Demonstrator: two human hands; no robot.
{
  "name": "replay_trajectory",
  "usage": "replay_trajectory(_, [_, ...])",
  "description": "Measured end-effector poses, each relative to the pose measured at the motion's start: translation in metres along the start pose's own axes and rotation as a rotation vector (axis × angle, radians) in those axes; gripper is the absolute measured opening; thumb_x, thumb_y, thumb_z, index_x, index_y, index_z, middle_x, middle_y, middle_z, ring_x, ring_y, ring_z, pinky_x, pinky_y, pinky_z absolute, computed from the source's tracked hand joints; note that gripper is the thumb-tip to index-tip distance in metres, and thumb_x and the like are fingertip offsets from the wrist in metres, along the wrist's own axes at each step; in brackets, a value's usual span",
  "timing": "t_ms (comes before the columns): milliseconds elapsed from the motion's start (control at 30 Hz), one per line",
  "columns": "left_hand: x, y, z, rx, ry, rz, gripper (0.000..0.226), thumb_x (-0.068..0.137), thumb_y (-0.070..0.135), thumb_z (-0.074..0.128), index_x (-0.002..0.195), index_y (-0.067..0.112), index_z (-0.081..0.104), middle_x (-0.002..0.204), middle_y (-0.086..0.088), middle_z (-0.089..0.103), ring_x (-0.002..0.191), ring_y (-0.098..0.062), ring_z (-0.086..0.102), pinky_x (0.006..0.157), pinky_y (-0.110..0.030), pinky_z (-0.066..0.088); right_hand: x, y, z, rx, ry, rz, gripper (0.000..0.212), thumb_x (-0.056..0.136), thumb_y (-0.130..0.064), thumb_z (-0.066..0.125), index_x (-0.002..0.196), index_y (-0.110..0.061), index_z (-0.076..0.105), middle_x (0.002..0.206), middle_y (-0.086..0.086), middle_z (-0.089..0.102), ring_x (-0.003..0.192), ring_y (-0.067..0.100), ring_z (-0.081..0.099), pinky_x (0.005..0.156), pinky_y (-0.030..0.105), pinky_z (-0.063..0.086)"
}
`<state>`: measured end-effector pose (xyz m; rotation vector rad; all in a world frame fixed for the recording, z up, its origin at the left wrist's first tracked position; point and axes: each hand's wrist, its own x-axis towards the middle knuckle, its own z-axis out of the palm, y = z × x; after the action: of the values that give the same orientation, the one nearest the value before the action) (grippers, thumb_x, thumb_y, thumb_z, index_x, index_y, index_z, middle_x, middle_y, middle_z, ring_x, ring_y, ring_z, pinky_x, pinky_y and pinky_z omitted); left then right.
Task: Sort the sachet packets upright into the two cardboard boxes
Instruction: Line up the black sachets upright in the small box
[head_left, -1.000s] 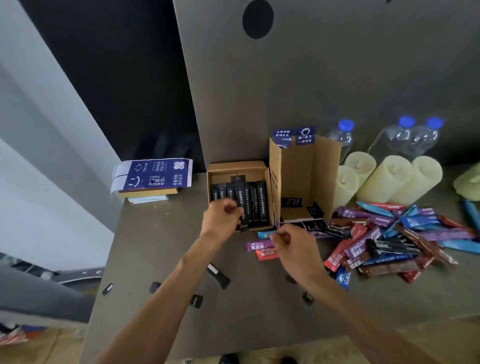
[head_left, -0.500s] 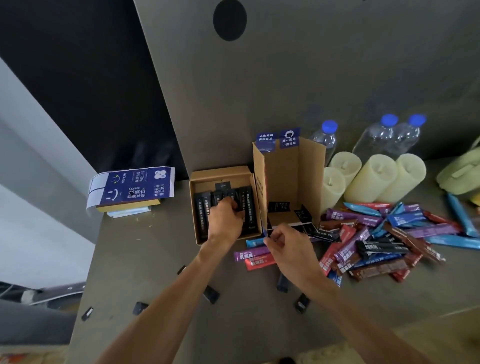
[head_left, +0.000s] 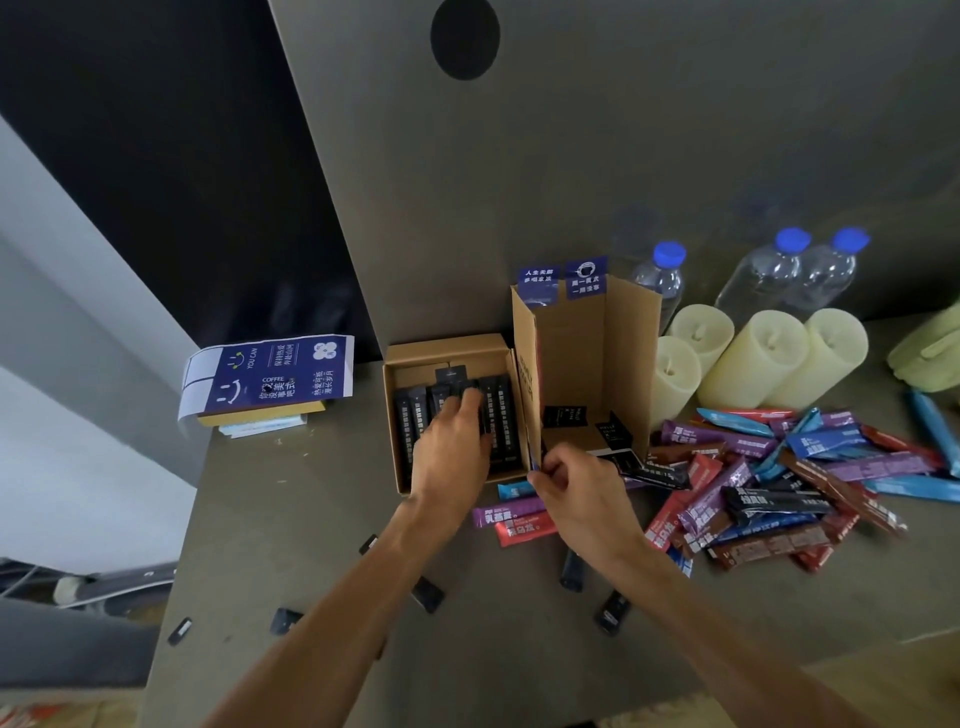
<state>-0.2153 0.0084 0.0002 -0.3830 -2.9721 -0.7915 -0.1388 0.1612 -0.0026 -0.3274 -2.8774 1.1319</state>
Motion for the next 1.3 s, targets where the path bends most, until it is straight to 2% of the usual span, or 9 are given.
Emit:
replay_trajectory(100, [-0.006,-0.007,0.005,0.18,0.042,0.114,0.067,0.091,0.022,0.069,0.147,0.027,0.034,0.118,-0.002,0.054,0.101,-0.016,0.063,0.076,-0.033,0.058,0.001,0.0,0.001,0.004,0.001,0.008,0.012,0.093,-0.03,0.068,0.088,-0.021,0.061,0.071,-0.011,0.062,0.065,0.004,0.063,0.06,0.024,0.054])
replay_trajectory(200, [-0.008,-0.01,0.007,0.218,0.046,0.129,0.066,0.093,0.031,0.066,0.15,0.03,0.033,0.113,-0.001,0.052,0.097,-0.015,0.061,0.075,-0.032,0.056,0.001,-0.001,0.001,-0.01,-0.003,0.007,0.013,0.093,-0.031,0.068,0.091,-0.019,0.062,0.073,-0.011,0.062,0.066,0.003,0.063,0.06,0.025,0.055])
replay_trajectory(433, [-0.007,-0.011,0.009,0.22,0.028,0.088,0.063,0.095,0.034,0.062,0.151,0.032,0.033,0.117,-0.001,0.052,0.1,-0.016,0.061,0.077,-0.033,0.057,-0.001,-0.001,0.001,-0.016,-0.008,0.012,0.015,0.093,-0.032,0.068,0.092,-0.018,0.062,0.075,-0.01,0.064,0.068,0.006,0.064,0.063,0.031,0.059])
replay_trajectory(600, [-0.007,-0.009,0.009,0.213,0.011,0.066,0.062,0.096,0.036,0.061,0.151,0.032,0.032,0.119,-0.002,0.052,0.104,-0.017,0.061,0.08,-0.035,0.056,-0.002,-0.002,0.0,-0.019,-0.011,0.002,0.013,0.093,-0.03,0.067,0.093,-0.017,0.063,0.075,-0.01,0.063,0.067,0.004,0.063,0.06,0.024,0.055])
replay_trajectory(900, [-0.012,-0.007,0.004,0.163,0.026,0.068,0.061,0.094,0.034,0.063,0.149,0.032,0.037,0.118,-0.001,0.055,0.104,-0.018,0.062,0.077,-0.035,0.056,-0.003,-0.001,-0.003,-0.008,-0.004,-0.017,0.011,0.093,-0.029,0.068,0.094,-0.018,0.064,0.081,-0.009,0.066,0.071,0.006,0.065,0.064,0.029,0.057])
replay_trajectory(1000, [-0.022,-0.005,-0.001,0.071,0.054,0.061,0.049,0.092,0.031,0.066,0.139,0.028,0.05,0.115,0.001,0.057,0.098,-0.017,0.064,0.072,-0.034,0.058,-0.009,0.002,-0.008,0.003,-0.021,-0.015,0.011,0.093,-0.03,0.068,0.096,-0.02,0.064,0.084,-0.011,0.066,0.076,0.006,0.066,0.066,0.028,0.059])
replay_trajectory(1133, [-0.056,0.003,-0.006,-0.108,0.077,0.012,0.017,0.094,0.032,0.063,0.107,0.023,0.062,0.107,0.01,0.057,0.088,-0.008,0.063,0.068,-0.03,0.057,-0.026,0.014,-0.025,0.025,-0.017,0.016,0.005,0.093,-0.025,0.068,0.093,-0.02,0.068,0.082,-0.013,0.066,0.075,0.001,0.064,0.063,0.015,0.052])
replay_trajectory(1200, [-0.081,0.012,-0.002,-0.16,0.024,0.01,0.011,0.094,0.036,0.061,0.097,0.026,0.061,0.098,0.014,0.058,0.08,-0.006,0.06,0.066,-0.031,0.054,-0.041,0.031,-0.037,0.038,0.004,0.069,0.003,0.092,-0.022,0.069,0.09,-0.02,0.071,0.079,-0.015,0.066,0.072,-0.005,0.062,0.063,0.01,0.046])
replay_trajectory(1300, [-0.116,0.033,0.016,-0.149,-0.187,0.024,0.017,0.094,0.042,0.058,0.089,0.026,0.06,0.086,0.011,0.062,0.076,-0.012,0.06,0.069,-0.033,0.052,-0.066,0.062,-0.051,0.022,0.019,0.187,0.006,0.091,-0.019,0.07,0.088,-0.016,0.074,0.078,-0.014,0.066,0.072,-0.006,0.06,0.07,0.016,0.051])
